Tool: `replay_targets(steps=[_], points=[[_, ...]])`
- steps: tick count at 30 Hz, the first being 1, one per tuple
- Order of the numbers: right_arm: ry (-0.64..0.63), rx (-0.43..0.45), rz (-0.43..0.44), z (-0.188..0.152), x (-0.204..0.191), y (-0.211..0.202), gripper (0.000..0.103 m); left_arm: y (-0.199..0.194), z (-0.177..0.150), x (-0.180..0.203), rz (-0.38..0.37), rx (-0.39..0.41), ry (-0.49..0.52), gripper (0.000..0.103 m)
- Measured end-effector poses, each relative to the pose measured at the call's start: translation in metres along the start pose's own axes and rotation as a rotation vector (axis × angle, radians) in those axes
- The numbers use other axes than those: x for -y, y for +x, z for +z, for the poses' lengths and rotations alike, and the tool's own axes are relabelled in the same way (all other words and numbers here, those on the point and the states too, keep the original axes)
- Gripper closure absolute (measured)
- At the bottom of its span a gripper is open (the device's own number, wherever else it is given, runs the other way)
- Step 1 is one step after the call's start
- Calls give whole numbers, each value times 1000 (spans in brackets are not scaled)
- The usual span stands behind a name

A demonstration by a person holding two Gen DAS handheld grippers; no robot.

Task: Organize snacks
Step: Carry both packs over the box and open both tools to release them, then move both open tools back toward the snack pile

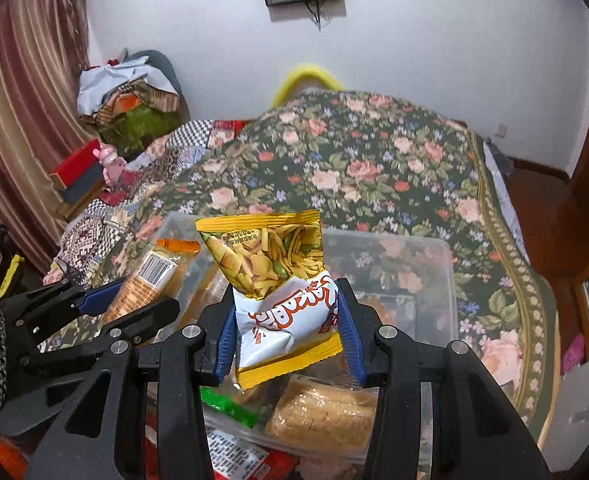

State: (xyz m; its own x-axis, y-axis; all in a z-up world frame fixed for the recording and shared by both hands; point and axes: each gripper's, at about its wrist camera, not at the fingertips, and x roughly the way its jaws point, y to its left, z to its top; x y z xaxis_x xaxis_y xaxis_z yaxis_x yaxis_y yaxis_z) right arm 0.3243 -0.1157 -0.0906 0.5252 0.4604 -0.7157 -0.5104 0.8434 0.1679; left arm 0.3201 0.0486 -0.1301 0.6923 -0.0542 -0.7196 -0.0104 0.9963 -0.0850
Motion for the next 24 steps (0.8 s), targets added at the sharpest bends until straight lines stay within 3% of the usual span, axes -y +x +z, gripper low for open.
replay_targets(steps=[8,11,15,24], points=[[7,-24,-14,-4,0,6,59,8,1,-2,-1,-31,-6,66],[4,-20,-14,-4,-1,1,52,3,2,-3,-1,-27,-12,64],[-17,10,-22,-4,-5,-13,43,-12,3,-1,9,9,-14,46],[-61,102,-49,-15,-12,-67,30,-63,-3,-5,4,61,-10,41]])
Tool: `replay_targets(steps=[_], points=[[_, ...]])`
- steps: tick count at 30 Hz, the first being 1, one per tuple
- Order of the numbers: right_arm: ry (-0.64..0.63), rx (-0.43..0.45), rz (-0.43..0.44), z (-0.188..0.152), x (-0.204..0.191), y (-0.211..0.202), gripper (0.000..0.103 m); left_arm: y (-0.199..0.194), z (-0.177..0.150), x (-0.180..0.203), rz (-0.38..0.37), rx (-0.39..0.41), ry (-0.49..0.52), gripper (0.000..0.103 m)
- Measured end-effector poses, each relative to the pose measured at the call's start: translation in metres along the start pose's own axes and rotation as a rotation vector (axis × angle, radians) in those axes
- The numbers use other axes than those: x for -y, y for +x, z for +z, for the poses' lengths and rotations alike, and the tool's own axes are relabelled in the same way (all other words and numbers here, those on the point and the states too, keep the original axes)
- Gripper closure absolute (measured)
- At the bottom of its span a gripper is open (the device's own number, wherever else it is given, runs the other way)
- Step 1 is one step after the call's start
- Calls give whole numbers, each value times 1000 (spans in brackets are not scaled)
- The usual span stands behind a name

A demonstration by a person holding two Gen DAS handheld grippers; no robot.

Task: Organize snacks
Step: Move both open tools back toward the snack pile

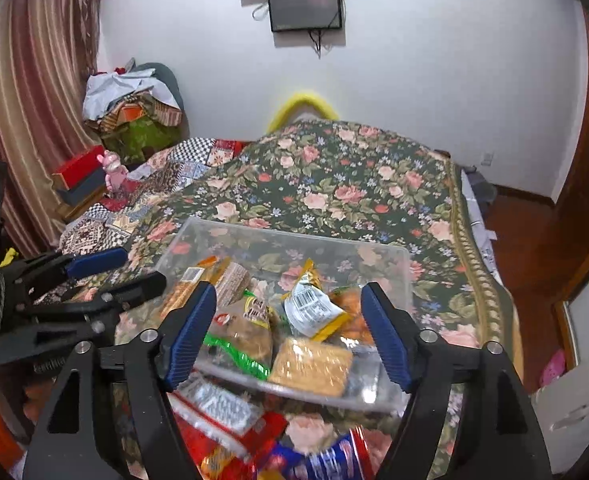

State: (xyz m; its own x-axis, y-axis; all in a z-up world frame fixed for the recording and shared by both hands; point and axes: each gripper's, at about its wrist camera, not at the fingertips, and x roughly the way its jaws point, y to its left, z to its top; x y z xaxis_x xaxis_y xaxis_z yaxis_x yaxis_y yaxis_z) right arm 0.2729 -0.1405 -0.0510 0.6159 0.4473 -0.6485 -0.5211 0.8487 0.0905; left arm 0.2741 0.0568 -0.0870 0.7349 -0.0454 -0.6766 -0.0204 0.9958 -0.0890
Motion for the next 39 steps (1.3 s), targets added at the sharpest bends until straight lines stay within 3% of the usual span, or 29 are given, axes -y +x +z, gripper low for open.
replay_targets(steps=[2,4,15,21,27,32,35,39], points=[[-5,14,2,-5,1,-13,28,-11,-4,-4,2,4,0,40],[-6,31,-9,-12,3,-25,18,-23,-11,-7,11,4,4,38],[48,-22,-29,-65,18,-42,16,-45,-62,-23,3,-75,-11,34],[68,-102,-31,-98,22,-33,13,-38,-92,-11,-38,-138,-2,34],[100,-154,-31,-117,27,-20,3,-25,-113,11,-54,-185,64,31],[121,-188,-28,-120,33,-5,3,-9,-115,28,-40,-212,110,28],[134,-201,-5,-122,35,0,1,0,-113,37,-31,-207,132,17],[124,-203,2,-122,33,4,1,12,-108,50,-27,-203,172,16]])
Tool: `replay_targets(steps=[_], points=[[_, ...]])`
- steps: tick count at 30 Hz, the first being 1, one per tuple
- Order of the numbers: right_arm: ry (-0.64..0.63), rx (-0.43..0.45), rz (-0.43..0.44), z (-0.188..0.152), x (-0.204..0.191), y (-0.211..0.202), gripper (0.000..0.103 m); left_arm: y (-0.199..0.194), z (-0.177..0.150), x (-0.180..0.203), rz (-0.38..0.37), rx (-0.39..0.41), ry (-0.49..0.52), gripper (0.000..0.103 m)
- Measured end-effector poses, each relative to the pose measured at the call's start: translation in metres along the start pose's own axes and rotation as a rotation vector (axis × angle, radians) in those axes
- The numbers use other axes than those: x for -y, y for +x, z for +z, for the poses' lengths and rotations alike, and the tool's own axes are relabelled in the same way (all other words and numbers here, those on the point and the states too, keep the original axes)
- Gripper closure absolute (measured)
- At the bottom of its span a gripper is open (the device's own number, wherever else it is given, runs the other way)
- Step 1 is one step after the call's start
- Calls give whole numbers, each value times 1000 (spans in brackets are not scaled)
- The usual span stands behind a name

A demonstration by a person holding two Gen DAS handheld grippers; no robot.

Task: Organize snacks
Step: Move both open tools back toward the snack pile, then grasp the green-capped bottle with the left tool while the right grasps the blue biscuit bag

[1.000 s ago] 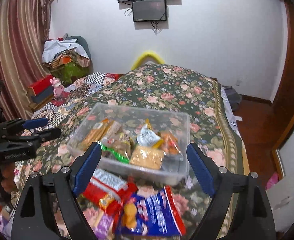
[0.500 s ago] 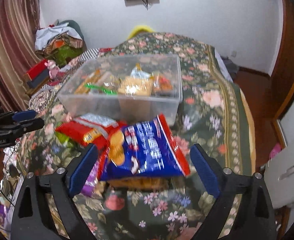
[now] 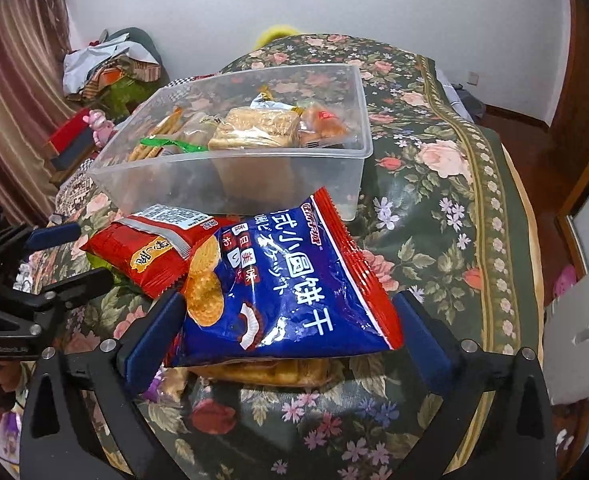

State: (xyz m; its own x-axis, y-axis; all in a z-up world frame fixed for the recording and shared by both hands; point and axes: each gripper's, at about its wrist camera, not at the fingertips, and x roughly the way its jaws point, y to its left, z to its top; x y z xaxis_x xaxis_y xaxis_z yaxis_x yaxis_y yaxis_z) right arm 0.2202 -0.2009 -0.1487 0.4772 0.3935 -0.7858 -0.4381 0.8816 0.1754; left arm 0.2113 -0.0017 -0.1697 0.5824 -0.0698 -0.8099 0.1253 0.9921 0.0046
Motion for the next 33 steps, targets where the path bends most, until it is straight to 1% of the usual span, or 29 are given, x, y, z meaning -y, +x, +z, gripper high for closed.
replay_targets(steps=[3,6,8,10,14,15,16,17,18,19,20,21,22,25,28,31,33], points=[[3,8,16,0,2,1,1,10,6,8,-4,-7,20,12],[14,17,28,-1,6,1,1,20,12,14,-3,-22,35,12],[18,19,36,-2,8,2,2,26,13,17,11,-24,44,11],[15,23,45,-3,8,1,5,30,16,19,23,-11,49,11],[9,37,53,-5,7,1,8,30,19,17,24,30,48,12],[8,40,56,-5,7,1,9,30,19,17,26,41,48,14],[8,43,59,-5,7,0,11,29,19,16,28,54,47,21],[9,45,63,-5,7,0,12,28,19,16,30,66,50,24],[12,46,69,-4,8,0,14,28,19,16,30,70,53,30],[18,51,73,-4,9,0,17,27,18,16,27,74,55,41],[21,53,77,-3,10,0,18,27,18,15,21,75,55,48],[22,52,84,-2,10,0,20,28,18,14,17,70,52,63],[27,54,87,-2,10,0,20,29,18,12,8,61,46,74],[29,58,89,-2,9,0,24,31,18,6,-26,55,15,88],[32,62,93,-2,9,-1,27,27,15,1,-31,64,4,98],[35,65,100,-2,10,-2,29,18,12,-4,-35,82,-11,103],[31,68,101,-2,9,-4,30,8,11,-8,-32,103,-22,103]])
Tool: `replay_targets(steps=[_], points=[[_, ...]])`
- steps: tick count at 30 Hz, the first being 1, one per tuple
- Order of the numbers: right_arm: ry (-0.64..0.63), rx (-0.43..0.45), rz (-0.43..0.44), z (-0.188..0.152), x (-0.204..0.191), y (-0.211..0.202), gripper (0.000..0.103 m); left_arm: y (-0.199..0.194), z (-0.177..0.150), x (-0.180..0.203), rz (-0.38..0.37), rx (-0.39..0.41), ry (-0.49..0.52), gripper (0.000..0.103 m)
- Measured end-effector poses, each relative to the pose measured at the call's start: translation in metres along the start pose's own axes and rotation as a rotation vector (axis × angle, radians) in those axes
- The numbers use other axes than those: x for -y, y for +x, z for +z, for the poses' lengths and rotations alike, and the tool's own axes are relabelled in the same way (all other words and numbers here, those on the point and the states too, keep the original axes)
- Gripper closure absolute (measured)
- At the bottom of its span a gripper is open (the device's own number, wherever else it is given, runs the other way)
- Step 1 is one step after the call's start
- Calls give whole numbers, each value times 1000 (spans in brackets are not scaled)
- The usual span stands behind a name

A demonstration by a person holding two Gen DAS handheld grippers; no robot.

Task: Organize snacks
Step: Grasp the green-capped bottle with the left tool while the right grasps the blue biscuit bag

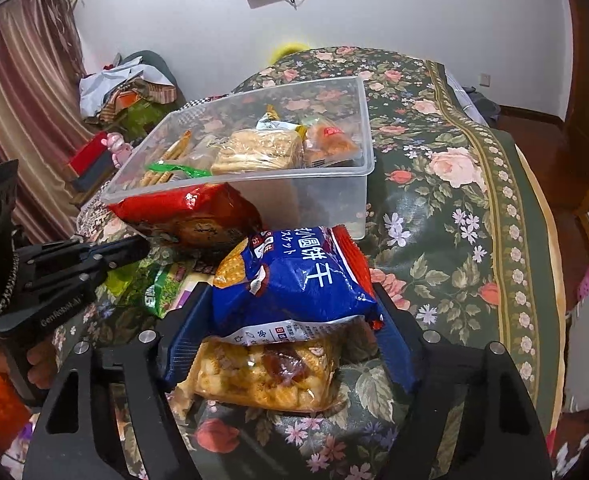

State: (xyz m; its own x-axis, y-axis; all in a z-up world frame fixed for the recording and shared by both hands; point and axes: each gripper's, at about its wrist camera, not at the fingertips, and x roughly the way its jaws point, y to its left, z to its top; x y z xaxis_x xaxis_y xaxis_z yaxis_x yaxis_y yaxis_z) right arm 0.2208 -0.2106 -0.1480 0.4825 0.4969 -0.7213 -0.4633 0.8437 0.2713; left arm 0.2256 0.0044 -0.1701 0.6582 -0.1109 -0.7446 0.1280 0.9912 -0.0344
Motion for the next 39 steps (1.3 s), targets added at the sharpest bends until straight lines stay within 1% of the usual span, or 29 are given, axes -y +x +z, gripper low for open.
replay_targets(steps=[1,2,3,4,5,6,7,9,11,12,13,14,15,16,17,18,19,20,21,22,26,29,30,32,34,36,39], points=[[-2,2,-2,0,-1,-1,32,-5,0,-1,-1,10,-5,103],[-3,6,-2,0,-2,-2,40,-12,0,-3,-4,25,-9,103],[-1,10,4,0,-3,-4,44,-17,0,-5,-5,35,-10,103],[9,16,8,2,-2,-7,54,-23,-1,-6,-6,43,-11,103],[14,20,12,3,-2,-9,62,-28,-1,-7,-5,47,-10,103],[25,21,27,5,0,-11,73,-32,-1,-8,-5,47,-8,103],[29,18,32,6,1,-12,78,-35,-2,-8,-12,39,-3,103],[31,5,35,6,1,-11,78,-37,-3,-9,-11,19,-5,103],[26,-18,26,3,-1,-7,78,-37,-6,-13,-9,4,-17,98],[32,-27,28,2,-1,-6,75,-35,-9,-16,-1,-10,-22,89],[38,-35,25,1,-1,-5,75,-33,-12,-19,11,-19,-29,76],[40,-35,22,-1,-1,-6,75,-31,-15,-23,21,-27,-38,70],[39,-36,16,-2,-1,-6,74,-30,-19,-27,31,-36,-49,58],[33,-40,11,-2,-1,-7,71,-29,-23,-31,35,-41,-59,53],[26,-42,7,-3,-2,-7,68,-29,-26,-35,34,-46,-68,53],[17,-43,-1,-4,-3,-8,62,-28,-30,-39,32,-54,-75,51],[8,-42,-9,-5,-4,-10,52,-28,-32,-42,34,-59,-80,47],[0,-42,-18,-5,-5,-10,46,-27,-34,-45,37,-60,-87,45],[-5,-39,-23,-5,-5,-11,36,-27,-37,-48,41,-60,-96,41],[-7,-32,-26,-4,-5,-11,29,-26,-38,-51,41,-61,-105,38],[-7,-30,-26,0,-4,-6,18,-17,-40,-53,22,-79,-117,38],[19,-41,-36,4,-2,2,16,-7,-39,-49,24,-90,-113,38],[27,-37,-42,5,-2,4,12,-3,-39,-48,22,-91,-113,38],[47,-32,-47,8,1,9,1,2,-38,-46,12,-90,-121,39],[71,-36,-66,10,4,14,0,6,-37,-45,0,-86,-126,49],[87,-49,-70,13,8,20,0,10,-37,-46,0,-89,-132,54],[111,-56,-102,15,13,27,0,12,-38,-47,-3,-80,-138,55]])
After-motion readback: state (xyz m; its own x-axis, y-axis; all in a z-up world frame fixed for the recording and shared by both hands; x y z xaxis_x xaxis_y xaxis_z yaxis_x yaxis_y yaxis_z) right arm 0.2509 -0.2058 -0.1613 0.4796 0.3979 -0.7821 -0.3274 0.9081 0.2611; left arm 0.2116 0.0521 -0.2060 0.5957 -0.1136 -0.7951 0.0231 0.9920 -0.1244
